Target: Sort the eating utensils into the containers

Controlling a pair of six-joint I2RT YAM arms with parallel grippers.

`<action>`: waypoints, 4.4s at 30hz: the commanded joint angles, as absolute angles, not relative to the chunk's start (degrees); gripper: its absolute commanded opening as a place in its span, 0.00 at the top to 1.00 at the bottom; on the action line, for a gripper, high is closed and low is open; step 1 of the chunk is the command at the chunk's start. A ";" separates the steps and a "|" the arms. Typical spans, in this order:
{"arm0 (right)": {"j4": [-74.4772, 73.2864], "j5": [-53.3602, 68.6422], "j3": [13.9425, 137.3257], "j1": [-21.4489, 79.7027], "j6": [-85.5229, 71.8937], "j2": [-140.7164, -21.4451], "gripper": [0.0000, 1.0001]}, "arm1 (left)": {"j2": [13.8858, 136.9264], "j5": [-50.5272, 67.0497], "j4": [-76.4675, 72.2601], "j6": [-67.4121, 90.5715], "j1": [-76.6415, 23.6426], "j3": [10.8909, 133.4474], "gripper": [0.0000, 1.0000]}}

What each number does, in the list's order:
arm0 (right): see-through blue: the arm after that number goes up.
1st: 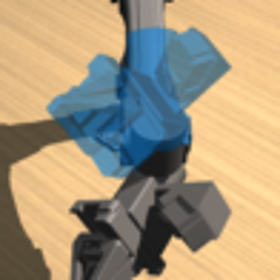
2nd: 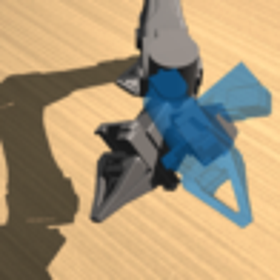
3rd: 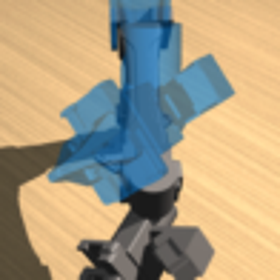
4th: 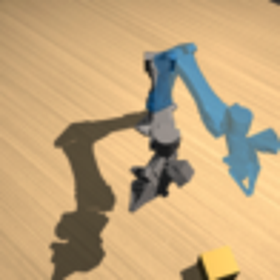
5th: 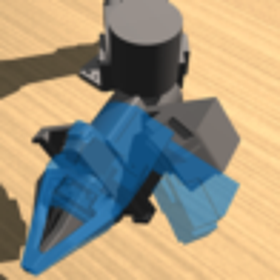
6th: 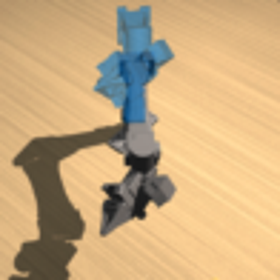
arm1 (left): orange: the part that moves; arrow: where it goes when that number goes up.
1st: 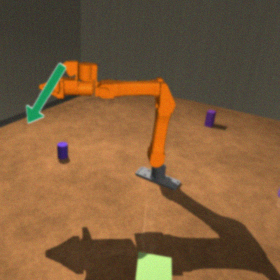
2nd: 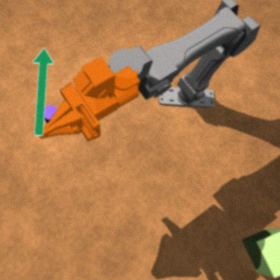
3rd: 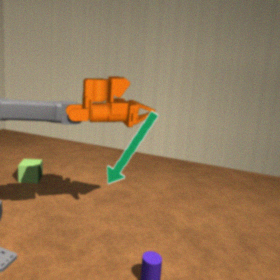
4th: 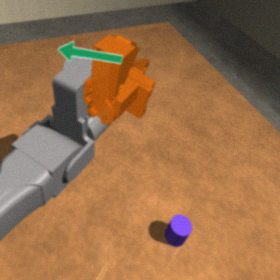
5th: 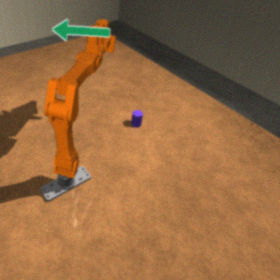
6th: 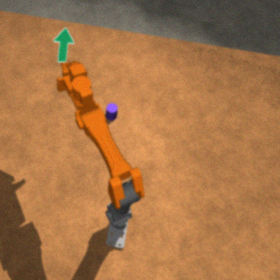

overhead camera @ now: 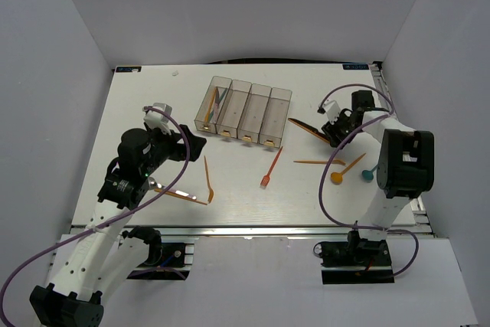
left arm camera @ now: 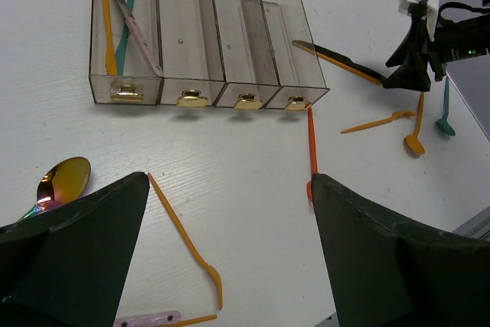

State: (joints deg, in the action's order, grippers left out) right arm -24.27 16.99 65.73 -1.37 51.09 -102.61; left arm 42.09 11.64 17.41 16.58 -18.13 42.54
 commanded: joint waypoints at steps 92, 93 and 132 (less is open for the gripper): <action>-16.19 45.09 70.51 4.03 19.35 -83.42 1.00 | 77.05 23.22 -18.28 49.13 -28.82 54.48 0.28; -14.78 45.09 69.44 4.48 17.60 -82.19 1.00 | 78.56 22.51 -18.28 49.13 -29.44 57.10 0.28; -2.29 50.01 55.73 5.89 10.98 -68.47 0.61 | 106.27 18.47 -16.11 38.51 -42.01 85.08 1.00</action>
